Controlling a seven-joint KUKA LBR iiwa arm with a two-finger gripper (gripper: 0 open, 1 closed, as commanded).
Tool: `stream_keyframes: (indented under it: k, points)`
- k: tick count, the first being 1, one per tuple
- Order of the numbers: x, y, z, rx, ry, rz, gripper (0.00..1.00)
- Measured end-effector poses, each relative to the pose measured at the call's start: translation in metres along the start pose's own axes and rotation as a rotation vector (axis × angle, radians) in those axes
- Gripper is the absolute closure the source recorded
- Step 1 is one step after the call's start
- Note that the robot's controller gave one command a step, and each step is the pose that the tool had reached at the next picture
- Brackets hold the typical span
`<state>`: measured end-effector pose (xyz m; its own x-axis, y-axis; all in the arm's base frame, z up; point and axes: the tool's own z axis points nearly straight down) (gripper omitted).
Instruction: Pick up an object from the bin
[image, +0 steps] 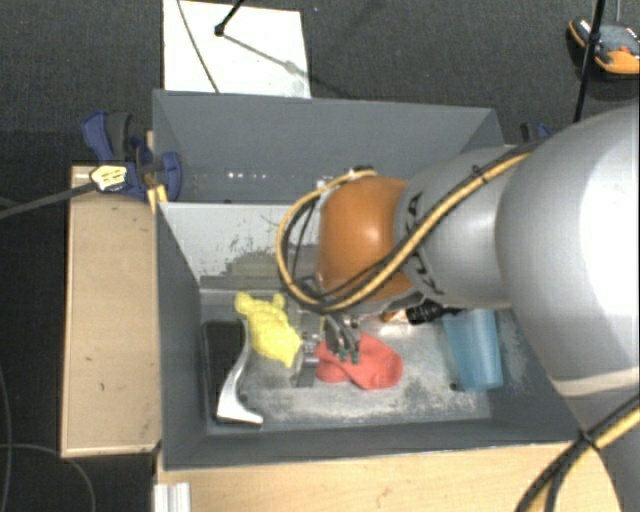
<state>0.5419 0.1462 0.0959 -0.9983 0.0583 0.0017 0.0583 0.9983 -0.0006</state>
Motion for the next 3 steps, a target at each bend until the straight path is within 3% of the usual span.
stream_keyframes:
  k: [1, 2, 3]
  points:
    - [0.0603, -0.0290, 0.0159, -0.001, -0.003, -0.270, 1.00]
    - [0.0595, -0.0288, 0.0154, -0.002, -0.005, -0.266, 0.00]
    - [0.0595, -0.0288, 0.0154, -0.002, -0.005, -0.265, 0.00]
